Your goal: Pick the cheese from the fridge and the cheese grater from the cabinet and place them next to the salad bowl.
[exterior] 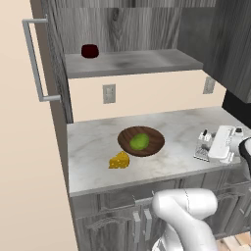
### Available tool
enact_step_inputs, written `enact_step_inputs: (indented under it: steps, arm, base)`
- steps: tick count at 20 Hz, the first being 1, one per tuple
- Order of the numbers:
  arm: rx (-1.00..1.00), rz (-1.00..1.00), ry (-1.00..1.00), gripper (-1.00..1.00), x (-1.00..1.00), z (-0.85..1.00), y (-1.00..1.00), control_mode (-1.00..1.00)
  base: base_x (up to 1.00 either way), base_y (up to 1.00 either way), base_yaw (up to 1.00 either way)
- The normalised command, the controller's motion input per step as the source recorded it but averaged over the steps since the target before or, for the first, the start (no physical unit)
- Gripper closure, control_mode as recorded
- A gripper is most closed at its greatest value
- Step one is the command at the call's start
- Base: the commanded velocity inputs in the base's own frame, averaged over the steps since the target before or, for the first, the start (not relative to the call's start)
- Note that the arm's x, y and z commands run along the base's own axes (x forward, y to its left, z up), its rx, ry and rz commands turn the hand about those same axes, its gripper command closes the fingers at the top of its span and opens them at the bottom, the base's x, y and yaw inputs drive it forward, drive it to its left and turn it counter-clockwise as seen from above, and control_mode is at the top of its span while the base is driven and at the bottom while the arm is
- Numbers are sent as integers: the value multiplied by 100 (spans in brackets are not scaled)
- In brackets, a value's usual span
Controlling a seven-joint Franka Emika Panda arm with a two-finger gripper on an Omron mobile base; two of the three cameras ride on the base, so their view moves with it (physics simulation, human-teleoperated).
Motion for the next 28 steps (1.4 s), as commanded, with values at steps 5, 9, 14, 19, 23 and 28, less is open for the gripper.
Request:
enact_step_inputs:
  steps: [5,9,14,19,23,28]
  arm:
    - [24,1,1,100,48,-25,-11,-100]
    - [4,9,-3,100,42,-39,0,-100]
    - [0,7,-12,100,33,-31,0,-100]
    - [0,2,-3,100,36,-27,0,-100]
    - [0,0,0,100,28,-13,0,-100]
    - [0,0,0,100,17,-4,0,-100]
  base:
    - [0,0,0]
    - [0,0,0]
    - [0,0,0]
    - [0,0,0]
    - [0,0,0]
    - [0,0,0]
